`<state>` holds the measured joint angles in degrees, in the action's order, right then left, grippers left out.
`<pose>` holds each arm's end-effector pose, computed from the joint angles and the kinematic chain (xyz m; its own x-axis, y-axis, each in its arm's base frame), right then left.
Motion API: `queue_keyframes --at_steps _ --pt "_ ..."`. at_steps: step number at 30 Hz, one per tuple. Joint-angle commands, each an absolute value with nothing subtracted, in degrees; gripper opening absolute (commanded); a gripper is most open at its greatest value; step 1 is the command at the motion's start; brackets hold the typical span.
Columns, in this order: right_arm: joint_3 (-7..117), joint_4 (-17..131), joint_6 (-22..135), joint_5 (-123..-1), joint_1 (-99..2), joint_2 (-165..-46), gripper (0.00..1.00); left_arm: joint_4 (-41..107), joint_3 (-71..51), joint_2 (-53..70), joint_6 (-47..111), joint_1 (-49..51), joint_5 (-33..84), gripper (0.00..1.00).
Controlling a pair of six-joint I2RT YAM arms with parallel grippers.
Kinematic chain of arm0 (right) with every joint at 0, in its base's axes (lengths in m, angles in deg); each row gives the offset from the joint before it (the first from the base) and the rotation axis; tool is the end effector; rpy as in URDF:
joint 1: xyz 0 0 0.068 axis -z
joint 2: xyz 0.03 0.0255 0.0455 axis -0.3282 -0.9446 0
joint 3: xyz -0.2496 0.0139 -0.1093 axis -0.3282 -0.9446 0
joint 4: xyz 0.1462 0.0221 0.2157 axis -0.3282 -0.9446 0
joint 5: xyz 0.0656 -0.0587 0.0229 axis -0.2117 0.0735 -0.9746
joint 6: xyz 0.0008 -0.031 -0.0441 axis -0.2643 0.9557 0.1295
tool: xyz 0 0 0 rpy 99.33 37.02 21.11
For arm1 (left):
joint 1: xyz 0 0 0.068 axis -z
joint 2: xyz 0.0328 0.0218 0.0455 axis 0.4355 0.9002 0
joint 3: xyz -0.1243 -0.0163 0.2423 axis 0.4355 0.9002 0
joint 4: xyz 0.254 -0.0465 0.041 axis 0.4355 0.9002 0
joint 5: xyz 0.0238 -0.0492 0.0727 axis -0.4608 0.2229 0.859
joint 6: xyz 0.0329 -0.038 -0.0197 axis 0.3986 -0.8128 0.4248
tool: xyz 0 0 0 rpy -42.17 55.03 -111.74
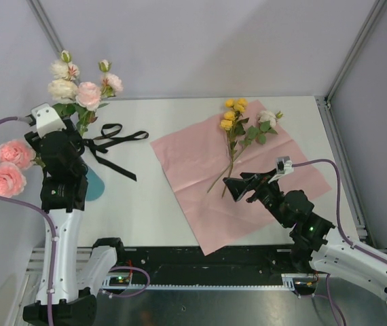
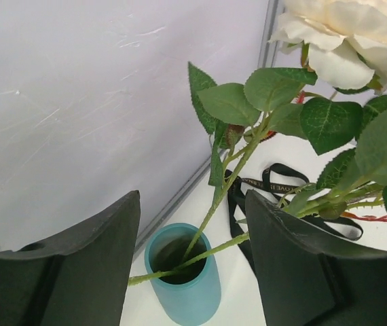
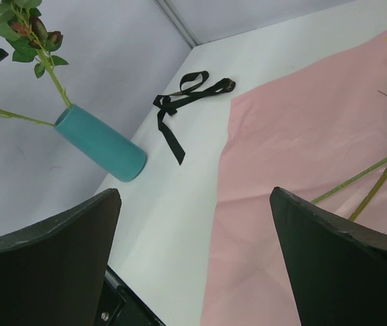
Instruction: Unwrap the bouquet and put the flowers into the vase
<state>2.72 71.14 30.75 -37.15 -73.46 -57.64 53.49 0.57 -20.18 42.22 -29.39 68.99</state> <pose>0.1011 0.1225 0.2810 -0.2935 0.4692 -0.8329 -0.5230 0.6505 0.5507 0.1602 0.0305 0.4213 -0.0393 -0.0214 -0.9990 -0.6247 0.7808 0.0078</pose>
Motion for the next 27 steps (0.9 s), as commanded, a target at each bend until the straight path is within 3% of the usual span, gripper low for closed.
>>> queue_keyframes --at_steps 1,12,18,27 --pt "2.9 73.9 30.8 -37.0 -73.7 -57.7 0.98 55.1 -4.0 -21.3 47.7 -30.0 62.9 0.69" --pt "2.9 74.3 30.6 -37.3 -73.8 -58.9 0.98 62.8 -19.4 -19.0 44.3 -29.9 46.3 0.85" --pt "3.0 74.1 30.2 -37.2 -73.7 -59.8 0.98 63.3 -25.5 -15.6 41.6 -28.9 32.7 0.87" --pt "9.8 63.9 27.4 -32.2 -72.6 -65.6 0.99 65.3 -27.0 -10.3 49.9 -11.2 38.8 0.9"
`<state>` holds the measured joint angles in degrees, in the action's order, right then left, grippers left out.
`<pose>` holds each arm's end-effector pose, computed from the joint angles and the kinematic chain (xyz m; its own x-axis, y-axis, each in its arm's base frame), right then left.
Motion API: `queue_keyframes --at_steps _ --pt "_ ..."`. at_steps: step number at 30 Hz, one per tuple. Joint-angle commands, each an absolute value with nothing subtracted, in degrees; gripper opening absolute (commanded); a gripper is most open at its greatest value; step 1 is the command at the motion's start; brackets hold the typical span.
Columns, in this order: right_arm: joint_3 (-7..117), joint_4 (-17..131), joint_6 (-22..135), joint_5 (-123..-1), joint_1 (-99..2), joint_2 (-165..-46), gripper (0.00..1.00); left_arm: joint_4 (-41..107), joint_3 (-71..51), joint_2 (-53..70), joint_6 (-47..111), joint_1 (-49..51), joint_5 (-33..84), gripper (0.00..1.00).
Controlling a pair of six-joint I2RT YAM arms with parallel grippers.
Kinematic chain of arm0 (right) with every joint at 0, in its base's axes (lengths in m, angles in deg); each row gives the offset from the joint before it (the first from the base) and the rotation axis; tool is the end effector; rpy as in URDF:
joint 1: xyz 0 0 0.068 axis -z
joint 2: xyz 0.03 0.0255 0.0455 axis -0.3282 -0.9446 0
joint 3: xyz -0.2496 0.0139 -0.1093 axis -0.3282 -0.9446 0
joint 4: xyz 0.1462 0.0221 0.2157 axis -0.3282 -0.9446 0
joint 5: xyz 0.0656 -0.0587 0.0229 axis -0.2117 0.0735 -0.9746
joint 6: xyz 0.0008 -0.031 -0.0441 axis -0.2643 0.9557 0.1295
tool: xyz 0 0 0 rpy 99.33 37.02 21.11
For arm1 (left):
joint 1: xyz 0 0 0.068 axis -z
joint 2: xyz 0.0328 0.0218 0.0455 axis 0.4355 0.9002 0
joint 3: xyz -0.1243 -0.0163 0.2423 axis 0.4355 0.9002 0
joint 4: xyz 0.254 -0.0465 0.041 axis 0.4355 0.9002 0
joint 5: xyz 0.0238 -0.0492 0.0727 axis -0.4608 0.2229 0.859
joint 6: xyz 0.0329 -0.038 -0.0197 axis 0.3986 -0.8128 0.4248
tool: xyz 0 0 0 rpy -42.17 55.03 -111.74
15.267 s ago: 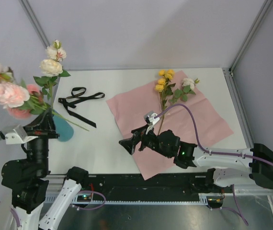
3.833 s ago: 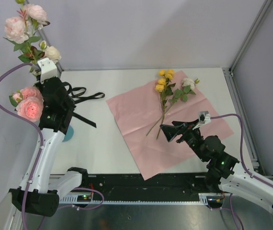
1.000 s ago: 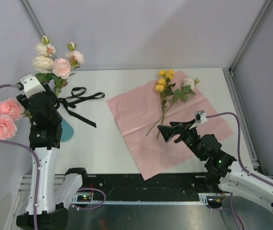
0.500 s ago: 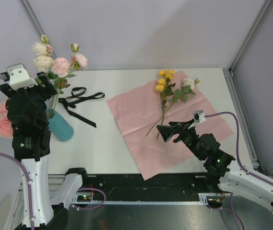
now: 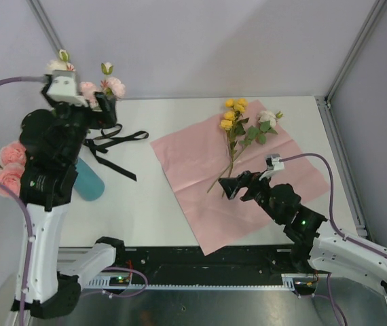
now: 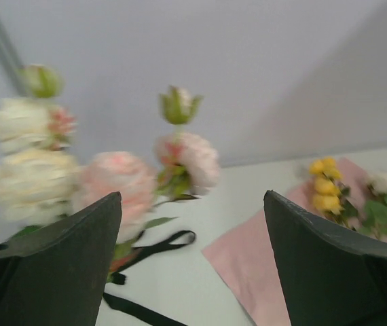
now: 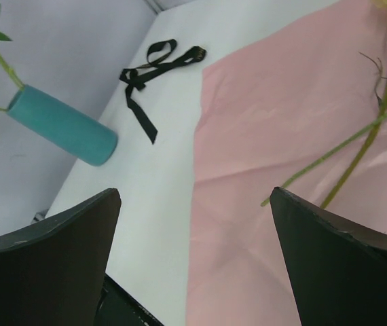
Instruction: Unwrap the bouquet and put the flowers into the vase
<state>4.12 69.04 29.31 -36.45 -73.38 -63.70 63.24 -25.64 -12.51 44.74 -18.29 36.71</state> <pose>0.1115 0.1358 0.2703 -0.3576 0.4104 -0.8388 -0.4680 0.6986 0.5413 0.1437 -0.0173 0.5242 0.1002 0.0077 -0.9949 0.0808 0.9966 0.0159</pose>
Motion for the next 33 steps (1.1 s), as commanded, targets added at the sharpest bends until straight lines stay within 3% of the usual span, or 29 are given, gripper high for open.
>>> queue_keyframes --at_steps 1,7,10,15,19,21,33 --pt "10.8 62.4 27.1 -31.5 -72.3 -66.5 0.99 65.5 -26.9 -9.9 50.6 -9.2 40.1 0.9" --pt "16.0 58.3 28.5 -33.3 -66.5 -73.5 0.99 67.0 -23.5 -8.7 50.4 1.6 40.6 0.89" --pt "17.9 58.2 29.5 -38.7 -61.8 -78.8 0.93 67.4 -18.8 -9.7 49.1 5.9 38.2 0.89" --pt "20.8 58.3 29.8 -41.5 -56.4 -87.4 0.78 67.3 -9.3 -12.1 44.8 10.2 30.1 0.93" --pt "21.8 60.6 29.0 -43.0 -52.9 -94.2 0.58 67.3 -0.8 -14.8 44.0 11.0 27.2 0.99" --pt "22.3 62.1 27.9 -43.7 -50.9 -97.1 0.53 67.3 2.9 -16.5 44.0 11.1 27.8 0.99" --pt "23.9 81.0 17.2 -53.8 -37.9 -117.2 0.56 63.1 10.0 -19.2 40.0 11.2 32.9 1.0"
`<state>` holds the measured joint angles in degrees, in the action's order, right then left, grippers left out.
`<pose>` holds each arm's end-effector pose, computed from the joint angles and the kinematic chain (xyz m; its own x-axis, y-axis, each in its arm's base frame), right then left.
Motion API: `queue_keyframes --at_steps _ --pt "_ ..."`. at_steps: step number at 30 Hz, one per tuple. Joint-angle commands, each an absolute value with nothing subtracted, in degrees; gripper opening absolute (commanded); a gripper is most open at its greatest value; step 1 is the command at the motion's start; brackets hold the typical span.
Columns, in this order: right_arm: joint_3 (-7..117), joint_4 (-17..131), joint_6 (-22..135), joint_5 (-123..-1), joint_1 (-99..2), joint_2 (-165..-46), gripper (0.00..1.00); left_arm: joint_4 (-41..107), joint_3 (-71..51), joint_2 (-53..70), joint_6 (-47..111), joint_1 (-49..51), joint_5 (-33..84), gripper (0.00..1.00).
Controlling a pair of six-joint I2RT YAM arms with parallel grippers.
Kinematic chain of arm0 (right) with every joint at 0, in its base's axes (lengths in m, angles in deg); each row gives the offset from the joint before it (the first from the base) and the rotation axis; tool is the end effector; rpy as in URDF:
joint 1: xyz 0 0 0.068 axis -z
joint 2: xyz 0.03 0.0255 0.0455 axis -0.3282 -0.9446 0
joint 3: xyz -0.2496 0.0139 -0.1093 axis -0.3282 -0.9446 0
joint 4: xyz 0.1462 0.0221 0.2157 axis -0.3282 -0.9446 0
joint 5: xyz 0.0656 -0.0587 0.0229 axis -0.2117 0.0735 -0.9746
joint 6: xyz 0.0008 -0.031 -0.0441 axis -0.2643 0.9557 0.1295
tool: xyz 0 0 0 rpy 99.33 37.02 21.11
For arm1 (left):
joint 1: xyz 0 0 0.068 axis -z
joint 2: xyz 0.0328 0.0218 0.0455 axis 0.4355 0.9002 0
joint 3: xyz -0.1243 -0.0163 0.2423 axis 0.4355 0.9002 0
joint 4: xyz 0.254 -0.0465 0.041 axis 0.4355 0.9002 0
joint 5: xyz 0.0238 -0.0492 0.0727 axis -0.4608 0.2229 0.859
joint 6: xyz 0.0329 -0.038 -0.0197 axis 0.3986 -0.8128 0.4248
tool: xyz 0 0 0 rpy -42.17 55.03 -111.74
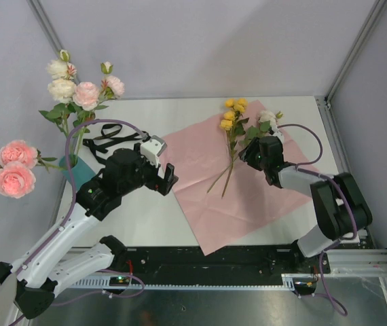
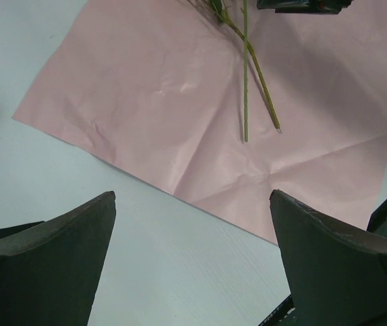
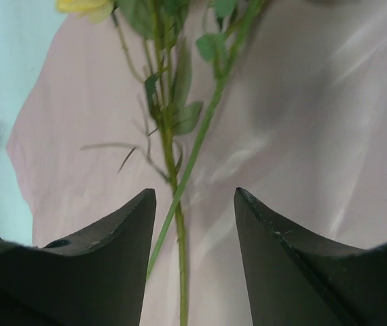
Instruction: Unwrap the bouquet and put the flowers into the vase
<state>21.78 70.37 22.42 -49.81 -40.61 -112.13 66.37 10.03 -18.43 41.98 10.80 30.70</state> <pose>0.2952 0.1128 0.1856 -0.5776 0.4728 -0.6654 0.1052 0.8515 0.5137 0.1446 -0.1101 0.3371 -0.3838 0.2512 -0.8886 0.6254 0.7787 -0.0500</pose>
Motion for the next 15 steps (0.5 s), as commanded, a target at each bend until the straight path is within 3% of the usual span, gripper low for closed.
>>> queue_keyframes --at_steps 1,12,15 --pt "24.1 82.6 16.6 -53.9 -37.3 -118.4 0.56 63.1 10.2 -19.3 40.0 11.2 33.3 1.0" --pt "29.4 89.5 14.3 -60.4 -33.5 -130.2 0.55 62.7 10.7 -19.4 40.1 11.2 33.7 1.0" --pt "29.8 90.2 14.2 -61.1 -33.0 -131.5 0.44 62.7 10.6 -19.3 39.9 11.2 33.7 0.99"
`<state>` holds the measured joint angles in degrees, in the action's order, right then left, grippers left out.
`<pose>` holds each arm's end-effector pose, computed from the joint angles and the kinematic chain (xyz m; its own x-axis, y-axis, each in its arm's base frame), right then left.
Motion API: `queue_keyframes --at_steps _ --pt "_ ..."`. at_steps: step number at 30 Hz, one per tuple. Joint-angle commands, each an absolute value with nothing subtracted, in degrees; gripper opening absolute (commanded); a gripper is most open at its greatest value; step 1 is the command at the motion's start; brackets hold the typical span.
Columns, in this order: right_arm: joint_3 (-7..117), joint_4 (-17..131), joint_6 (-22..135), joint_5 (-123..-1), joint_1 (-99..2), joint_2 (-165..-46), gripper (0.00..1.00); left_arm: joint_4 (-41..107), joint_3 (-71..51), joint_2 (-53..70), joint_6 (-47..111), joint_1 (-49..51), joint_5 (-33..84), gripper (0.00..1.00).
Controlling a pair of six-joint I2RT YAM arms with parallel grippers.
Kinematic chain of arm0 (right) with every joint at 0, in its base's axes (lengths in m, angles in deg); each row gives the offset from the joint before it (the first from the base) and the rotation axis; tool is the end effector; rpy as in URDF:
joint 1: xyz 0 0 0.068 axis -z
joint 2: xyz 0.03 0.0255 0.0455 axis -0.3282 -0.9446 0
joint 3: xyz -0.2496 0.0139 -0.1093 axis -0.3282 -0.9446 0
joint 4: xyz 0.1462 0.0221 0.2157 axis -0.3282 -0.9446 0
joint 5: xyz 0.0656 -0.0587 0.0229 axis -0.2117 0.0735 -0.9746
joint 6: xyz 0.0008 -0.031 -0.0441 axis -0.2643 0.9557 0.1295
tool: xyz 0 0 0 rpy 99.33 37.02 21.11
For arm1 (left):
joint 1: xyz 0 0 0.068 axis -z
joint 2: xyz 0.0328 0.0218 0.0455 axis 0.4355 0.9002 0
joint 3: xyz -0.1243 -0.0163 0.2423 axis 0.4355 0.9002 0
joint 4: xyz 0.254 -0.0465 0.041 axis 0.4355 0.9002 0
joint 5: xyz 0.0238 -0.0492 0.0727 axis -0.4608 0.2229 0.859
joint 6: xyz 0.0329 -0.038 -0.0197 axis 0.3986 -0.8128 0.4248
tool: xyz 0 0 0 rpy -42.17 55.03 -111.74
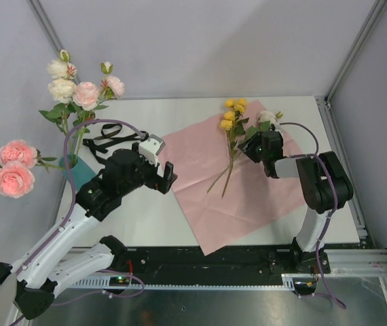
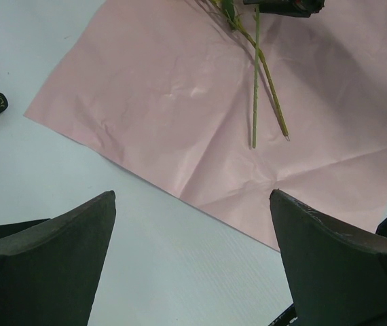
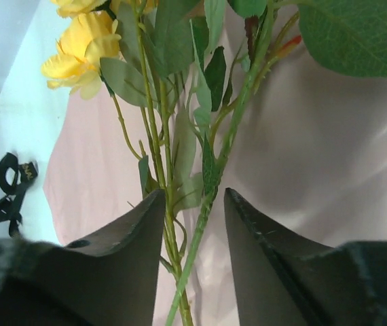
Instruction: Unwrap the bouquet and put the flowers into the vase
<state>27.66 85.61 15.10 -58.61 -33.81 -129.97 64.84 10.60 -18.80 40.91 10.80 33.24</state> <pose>0.3560 0.0956 0.1399 -0.5501 0.6242 -0.5548 0.1496 0.7273 0.6698 0.1457 -0.1089 0.3373 -0.3774 0.2231 -0.8988 0.5883 0.8073 -0.0466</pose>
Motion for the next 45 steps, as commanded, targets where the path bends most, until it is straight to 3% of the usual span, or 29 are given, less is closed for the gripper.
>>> queue_keyframes --at_steps 1,7,10,21,29,37,45 --pt "29.8 90.2 14.3 -61.2 -32.9 -131.5 0.4 62.7 10.5 -19.3 39.8 11.2 34.5 0.98" --pt "29.9 88.5 18.0 -59.8 -32.6 -126.2 0.08 62.8 9.2 -18.8 38.6 11.3 36.7 0.91" --pt "29.9 85.9 21.4 -59.6 -32.4 -120.8 0.01 63.1 7.6 -18.9 37.7 11.2 35.9 0.9" --pt "25.5 79.8 29.3 -63.2 -38.2 -98.6 0.0 63.1 -1.9 -16.8 29.9 11.3 23.7 0.85" --pt "19.8 87.7 31.2 -67.0 -53.7 -84.6 0.0 59.5 -8.9 -11.6 22.3 11.2 14.4 0.76" --pt "18.3 94.5 33.4 -65.8 -69.2 -82.1 0.0 51.2 -5.9 -9.7 17.6 11.2 11.8 0.61" --pt "18.3 99.0 34.4 -62.6 -74.9 -83.3 0.0 43.5 1.0 -12.9 13.7 11.4 9.8 0.44"
